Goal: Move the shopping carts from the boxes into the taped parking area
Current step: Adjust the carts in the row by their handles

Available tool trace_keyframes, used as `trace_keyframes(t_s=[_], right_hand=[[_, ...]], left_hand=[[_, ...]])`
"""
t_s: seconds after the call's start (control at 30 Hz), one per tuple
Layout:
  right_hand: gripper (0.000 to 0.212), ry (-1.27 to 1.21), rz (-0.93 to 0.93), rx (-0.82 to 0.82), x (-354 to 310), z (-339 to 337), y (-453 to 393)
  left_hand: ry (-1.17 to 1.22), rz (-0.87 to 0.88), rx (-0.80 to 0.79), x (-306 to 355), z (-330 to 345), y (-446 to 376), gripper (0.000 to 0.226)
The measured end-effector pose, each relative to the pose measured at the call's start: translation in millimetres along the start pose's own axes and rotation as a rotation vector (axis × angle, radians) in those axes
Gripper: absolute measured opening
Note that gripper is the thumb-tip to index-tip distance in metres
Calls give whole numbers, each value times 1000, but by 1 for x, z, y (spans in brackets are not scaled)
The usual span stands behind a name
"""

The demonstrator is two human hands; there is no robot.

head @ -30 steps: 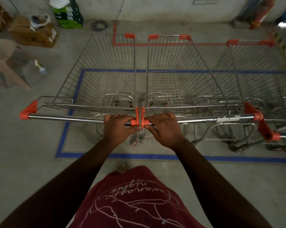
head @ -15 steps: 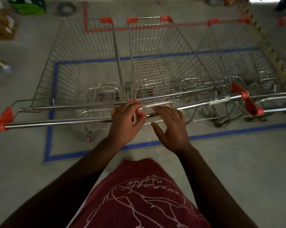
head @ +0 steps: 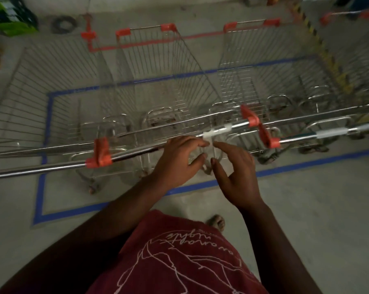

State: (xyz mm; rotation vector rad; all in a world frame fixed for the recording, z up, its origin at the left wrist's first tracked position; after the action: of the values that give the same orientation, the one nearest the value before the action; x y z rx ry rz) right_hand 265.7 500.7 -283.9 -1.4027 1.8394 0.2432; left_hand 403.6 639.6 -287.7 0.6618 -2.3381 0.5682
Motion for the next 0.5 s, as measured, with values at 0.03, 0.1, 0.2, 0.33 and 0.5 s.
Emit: trace_keyframes(t_s=[0.03, 0.1, 0.2, 0.33, 0.5], right_hand=[[39, -3, -7, 10, 15, -16, -2], [37, -10, -15, 24, 43, -48, -5], [41, 19, 10, 42, 84, -87, -12], [59, 247, 178, -89, 142, -110, -24], [63, 303, 137, -197, 197, -112, -45]], left_hand=[[18, 5, 6, 14, 15, -13, 25], [65, 16, -10, 42, 44, -35, 27], [51, 22, -38, 67, 74, -59, 30], [-17, -41, -55, 73, 96, -85, 48], [-122, -130, -111, 70, 115, -124, 70]])
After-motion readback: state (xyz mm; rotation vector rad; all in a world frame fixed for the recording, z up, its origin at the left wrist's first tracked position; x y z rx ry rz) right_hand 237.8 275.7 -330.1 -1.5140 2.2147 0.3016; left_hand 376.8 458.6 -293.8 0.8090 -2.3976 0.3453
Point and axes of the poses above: each hand's wrist, its own y-axis away from the middle knuckle, its own z-axis out of the palm, x = y × z, the point moved 2 cm from there along -y, towards the middle knuckle, and after that the axes turned 4 degrees about -x, right-handed, at the moved point
